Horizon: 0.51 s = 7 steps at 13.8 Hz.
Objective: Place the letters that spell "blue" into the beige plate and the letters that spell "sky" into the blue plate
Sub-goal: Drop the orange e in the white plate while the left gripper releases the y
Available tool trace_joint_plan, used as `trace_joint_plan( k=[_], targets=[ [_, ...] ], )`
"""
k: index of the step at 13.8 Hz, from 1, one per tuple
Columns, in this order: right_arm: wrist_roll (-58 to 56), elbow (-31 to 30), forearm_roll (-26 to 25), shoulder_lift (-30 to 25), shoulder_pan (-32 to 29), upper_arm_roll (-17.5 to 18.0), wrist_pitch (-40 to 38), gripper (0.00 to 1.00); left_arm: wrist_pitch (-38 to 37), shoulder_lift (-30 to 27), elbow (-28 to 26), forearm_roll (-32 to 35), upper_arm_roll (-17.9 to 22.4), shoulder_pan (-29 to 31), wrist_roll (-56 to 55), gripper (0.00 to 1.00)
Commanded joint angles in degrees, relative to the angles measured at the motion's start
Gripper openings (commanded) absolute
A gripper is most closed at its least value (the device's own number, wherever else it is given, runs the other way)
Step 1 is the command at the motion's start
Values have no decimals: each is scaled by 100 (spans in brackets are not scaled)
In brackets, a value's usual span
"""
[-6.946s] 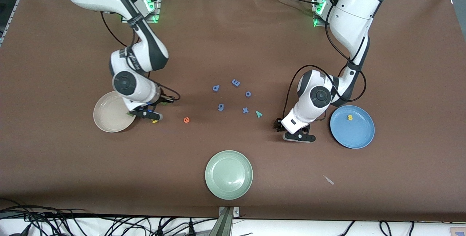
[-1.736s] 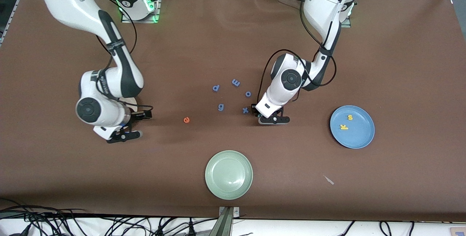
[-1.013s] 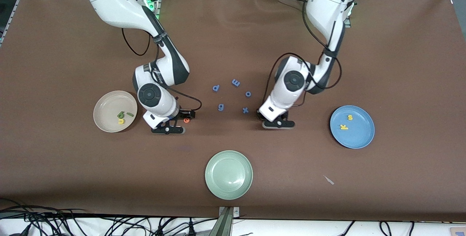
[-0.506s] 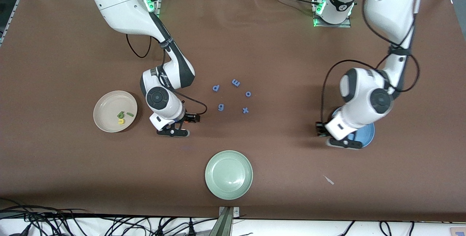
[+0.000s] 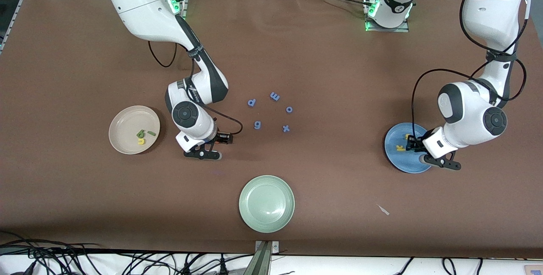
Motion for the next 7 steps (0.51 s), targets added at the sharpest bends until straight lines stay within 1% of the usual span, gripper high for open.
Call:
trace_joint_plan(
  k=[1,2,3,4,6,7],
  targets=[
    [62,57,94,55,67,-48,-29,42,26,-148,-179,183,30,114,138,71],
    [71,30,103,55,67,-39,-29,30,34,-148,-249,139,21,114,94,100],
    [71,39,103,55,67,-39,-29,20,26,-140,-258,139,21,114,93,100],
    [71,39,103,55,67,-39,-29,17,26,-148,-276,147,21,114,102,100],
    [19,56,103,37,67,-39,-37,13,26,-288,-503,156,-14,114,102,100],
    [1,83,103,2,50,-39,-72,13,26,-567,-783,148,-32,123,102,100]
  ],
)
